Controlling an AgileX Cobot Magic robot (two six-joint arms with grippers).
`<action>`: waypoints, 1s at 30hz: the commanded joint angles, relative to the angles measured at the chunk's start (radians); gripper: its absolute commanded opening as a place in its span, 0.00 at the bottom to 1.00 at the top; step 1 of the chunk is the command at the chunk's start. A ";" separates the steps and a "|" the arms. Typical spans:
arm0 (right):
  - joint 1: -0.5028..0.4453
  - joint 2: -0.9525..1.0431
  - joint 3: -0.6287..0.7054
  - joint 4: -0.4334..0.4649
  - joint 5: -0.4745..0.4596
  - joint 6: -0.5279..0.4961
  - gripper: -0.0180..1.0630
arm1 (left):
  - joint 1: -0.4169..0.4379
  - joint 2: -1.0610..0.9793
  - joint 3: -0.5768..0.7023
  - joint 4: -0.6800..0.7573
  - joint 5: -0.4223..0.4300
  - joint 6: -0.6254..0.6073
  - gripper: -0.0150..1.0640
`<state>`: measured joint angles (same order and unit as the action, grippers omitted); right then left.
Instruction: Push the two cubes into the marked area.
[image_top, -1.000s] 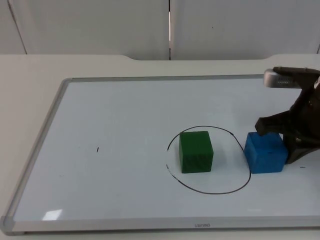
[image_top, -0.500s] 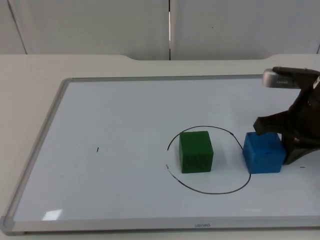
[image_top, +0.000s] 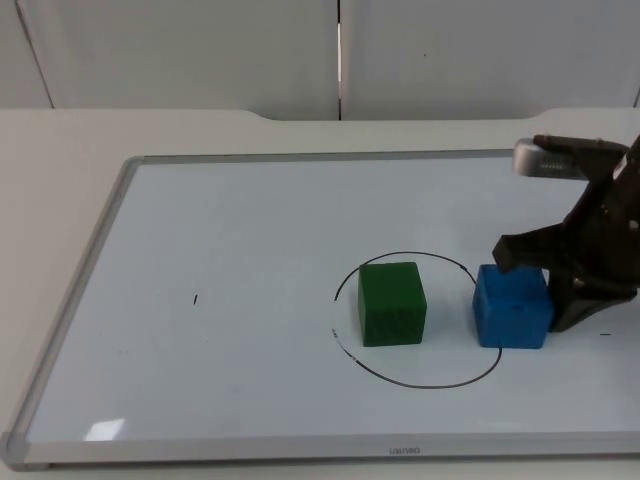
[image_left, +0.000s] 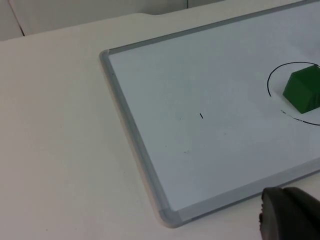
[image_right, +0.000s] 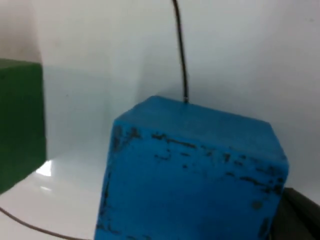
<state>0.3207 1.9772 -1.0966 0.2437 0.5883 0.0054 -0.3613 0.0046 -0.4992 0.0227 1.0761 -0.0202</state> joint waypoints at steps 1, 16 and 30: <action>0.013 0.004 -0.007 0.005 -0.019 0.002 0.02 | 0.002 -0.005 0.006 0.001 0.000 -0.004 0.01; 0.052 0.066 -0.007 0.042 -0.060 0.002 0.02 | 0.002 -0.005 0.006 0.001 0.000 -0.004 0.01; 0.052 0.061 -0.013 0.052 -0.061 0.002 0.02 | 0.002 -0.005 0.006 0.001 0.000 -0.002 0.01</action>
<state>0.3666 2.0295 -1.1064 0.2959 0.5383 0.0072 -0.3613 0.0046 -0.4992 0.0227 1.0761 -0.0202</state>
